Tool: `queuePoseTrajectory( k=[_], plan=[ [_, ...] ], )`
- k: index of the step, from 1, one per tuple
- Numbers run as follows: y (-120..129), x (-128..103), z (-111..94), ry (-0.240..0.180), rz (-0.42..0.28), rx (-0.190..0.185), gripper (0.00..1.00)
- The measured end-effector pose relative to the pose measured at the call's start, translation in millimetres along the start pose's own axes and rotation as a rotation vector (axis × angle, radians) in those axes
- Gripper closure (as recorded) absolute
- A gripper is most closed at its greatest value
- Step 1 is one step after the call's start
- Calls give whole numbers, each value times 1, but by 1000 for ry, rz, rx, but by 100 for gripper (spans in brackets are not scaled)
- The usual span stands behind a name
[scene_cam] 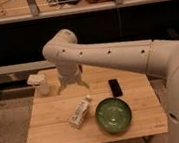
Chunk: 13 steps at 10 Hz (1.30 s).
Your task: Move the arm in a circular motion
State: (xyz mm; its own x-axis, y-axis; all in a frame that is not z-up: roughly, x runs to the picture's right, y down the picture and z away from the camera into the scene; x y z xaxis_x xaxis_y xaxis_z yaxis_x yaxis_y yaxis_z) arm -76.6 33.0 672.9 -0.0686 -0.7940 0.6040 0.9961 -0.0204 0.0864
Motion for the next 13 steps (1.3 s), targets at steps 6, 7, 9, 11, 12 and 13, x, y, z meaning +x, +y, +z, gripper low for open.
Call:
queuePoseTrajectory(
  k=[6, 7, 9, 11, 12, 13],
  plan=[
    [79, 112, -44, 38, 147, 203, 20],
    [101, 109, -34, 4, 193, 202, 20],
    [142, 90, -22, -46, 293, 176, 20],
    [195, 40, -20, -83, 420, 96, 20],
    [205, 17, -21, -93, 450, 68, 20],
    [209, -11, -22, -103, 473, 45, 20]
  ],
)
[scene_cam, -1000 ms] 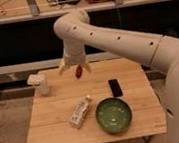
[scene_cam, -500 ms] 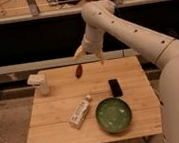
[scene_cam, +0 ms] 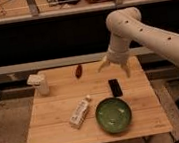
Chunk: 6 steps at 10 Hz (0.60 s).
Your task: Move the arm in a circular motion
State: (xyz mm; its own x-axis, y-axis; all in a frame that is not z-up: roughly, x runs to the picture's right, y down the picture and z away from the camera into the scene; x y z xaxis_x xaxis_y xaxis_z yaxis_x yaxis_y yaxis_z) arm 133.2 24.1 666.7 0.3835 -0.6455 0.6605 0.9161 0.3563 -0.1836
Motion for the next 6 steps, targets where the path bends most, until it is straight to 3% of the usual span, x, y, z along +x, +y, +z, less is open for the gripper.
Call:
queuePoseTrajectory(
  k=[2, 3, 4, 6],
  plan=[
    [15, -57, 8, -18, 42, -8, 20],
    [13, -89, 15, -29, 69, 13, 20],
    [1, -120, 23, -34, 82, 36, 20],
    [-20, -153, 27, -12, 71, 46, 20]
  ],
)
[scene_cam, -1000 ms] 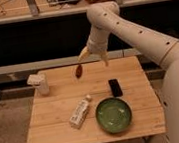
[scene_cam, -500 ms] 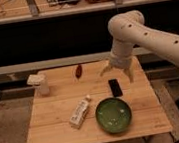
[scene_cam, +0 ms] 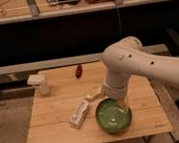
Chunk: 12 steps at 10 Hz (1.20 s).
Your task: Move the arm in a circular motion
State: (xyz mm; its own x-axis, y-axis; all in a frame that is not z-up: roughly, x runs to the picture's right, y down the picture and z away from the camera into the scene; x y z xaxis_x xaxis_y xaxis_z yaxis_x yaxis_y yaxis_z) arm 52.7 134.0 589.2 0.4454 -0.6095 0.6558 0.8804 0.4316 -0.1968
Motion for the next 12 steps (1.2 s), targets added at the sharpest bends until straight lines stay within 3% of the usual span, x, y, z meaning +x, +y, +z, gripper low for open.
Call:
queuePoseTrajectory(
  k=[3, 4, 6, 9, 11, 12],
  plan=[
    [-56, -24, -10, 74, -122, -15, 20],
    [-87, -24, -21, 112, -200, -30, 20],
    [-141, -14, -31, 134, -323, -45, 20],
    [-184, 30, -26, 111, -401, -53, 20],
    [-183, 71, -24, 102, -394, -67, 20],
    [-168, 108, -26, 103, -367, -84, 20]
  ],
)
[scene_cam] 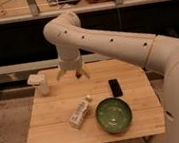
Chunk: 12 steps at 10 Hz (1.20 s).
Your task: Move the arm in a circular motion
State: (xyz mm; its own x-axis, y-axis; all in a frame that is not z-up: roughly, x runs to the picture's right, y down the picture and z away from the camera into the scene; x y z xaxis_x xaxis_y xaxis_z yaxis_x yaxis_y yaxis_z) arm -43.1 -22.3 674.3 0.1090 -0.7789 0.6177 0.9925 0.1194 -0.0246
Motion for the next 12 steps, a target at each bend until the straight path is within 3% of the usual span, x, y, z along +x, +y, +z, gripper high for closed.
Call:
queuePoseTrajectory(
  k=[3, 5, 7, 9, 10, 12],
  plan=[
    [71, 33, 7, -27, 115, -28, 20],
    [128, 26, 20, -69, 230, -41, 20],
    [178, -3, 38, -104, 369, -21, 20],
    [209, -40, 45, -100, 478, 7, 20],
    [222, -75, 44, -84, 527, 9, 20],
    [214, -114, 41, -60, 514, -6, 20]
  ],
)
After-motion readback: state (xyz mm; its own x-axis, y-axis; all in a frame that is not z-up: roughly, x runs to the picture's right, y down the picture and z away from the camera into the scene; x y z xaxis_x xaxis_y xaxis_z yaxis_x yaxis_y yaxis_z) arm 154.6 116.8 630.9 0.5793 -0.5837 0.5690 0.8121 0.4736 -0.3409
